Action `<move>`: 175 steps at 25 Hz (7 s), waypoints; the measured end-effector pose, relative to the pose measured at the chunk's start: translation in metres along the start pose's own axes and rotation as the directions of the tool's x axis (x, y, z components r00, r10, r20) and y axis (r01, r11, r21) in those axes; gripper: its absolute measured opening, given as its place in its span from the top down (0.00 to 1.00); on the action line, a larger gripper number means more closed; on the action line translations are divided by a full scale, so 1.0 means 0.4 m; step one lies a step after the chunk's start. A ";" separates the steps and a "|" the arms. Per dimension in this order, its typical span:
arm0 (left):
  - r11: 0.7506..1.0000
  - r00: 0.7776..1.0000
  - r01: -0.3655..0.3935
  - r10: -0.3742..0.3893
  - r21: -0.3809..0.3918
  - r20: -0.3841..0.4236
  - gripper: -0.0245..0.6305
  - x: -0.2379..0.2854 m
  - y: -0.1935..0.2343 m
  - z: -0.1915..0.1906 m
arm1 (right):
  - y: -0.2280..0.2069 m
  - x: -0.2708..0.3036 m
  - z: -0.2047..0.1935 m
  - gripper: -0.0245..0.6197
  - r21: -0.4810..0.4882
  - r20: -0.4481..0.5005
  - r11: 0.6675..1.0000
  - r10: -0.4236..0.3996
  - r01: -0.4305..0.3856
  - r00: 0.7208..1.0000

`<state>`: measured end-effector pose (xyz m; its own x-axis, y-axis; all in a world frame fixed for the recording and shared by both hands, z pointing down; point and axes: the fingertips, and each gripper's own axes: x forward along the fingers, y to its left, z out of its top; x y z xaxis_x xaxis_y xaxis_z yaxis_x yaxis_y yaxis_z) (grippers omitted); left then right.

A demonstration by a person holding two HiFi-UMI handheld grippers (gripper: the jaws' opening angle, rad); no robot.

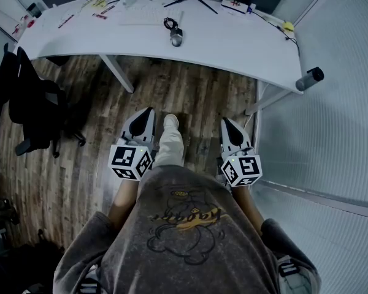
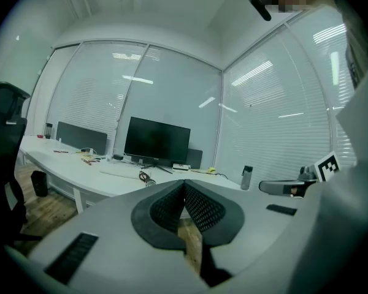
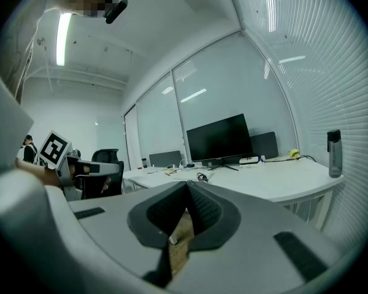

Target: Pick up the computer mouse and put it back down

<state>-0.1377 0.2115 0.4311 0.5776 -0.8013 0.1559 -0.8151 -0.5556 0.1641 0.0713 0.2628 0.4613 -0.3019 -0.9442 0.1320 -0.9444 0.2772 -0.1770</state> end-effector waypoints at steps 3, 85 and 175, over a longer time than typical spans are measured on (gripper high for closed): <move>1.000 1.000 0.005 -0.005 -0.001 0.001 0.94 0.056 0.033 0.013 | -0.023 0.057 0.010 0.95 0.005 0.002 1.000 -0.005 0.005 1.000; 0.999 0.985 -0.021 0.016 -0.030 -0.169 0.44 1.041 0.459 0.135 | -0.442 0.970 0.249 0.95 0.038 -0.042 0.998 0.047 -0.046 0.998; 0.999 0.994 -0.006 0.010 0.034 -0.112 0.46 1.063 0.415 0.257 | -0.570 0.964 0.223 0.95 0.067 -0.067 0.998 -0.007 0.012 0.998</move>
<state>-0.0318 -0.2441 0.4245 0.5710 -0.7769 0.2654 -0.8196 -0.5580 0.1299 0.1817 -0.1802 0.4655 -0.3031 -0.9321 0.1982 -0.9370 0.2536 -0.2402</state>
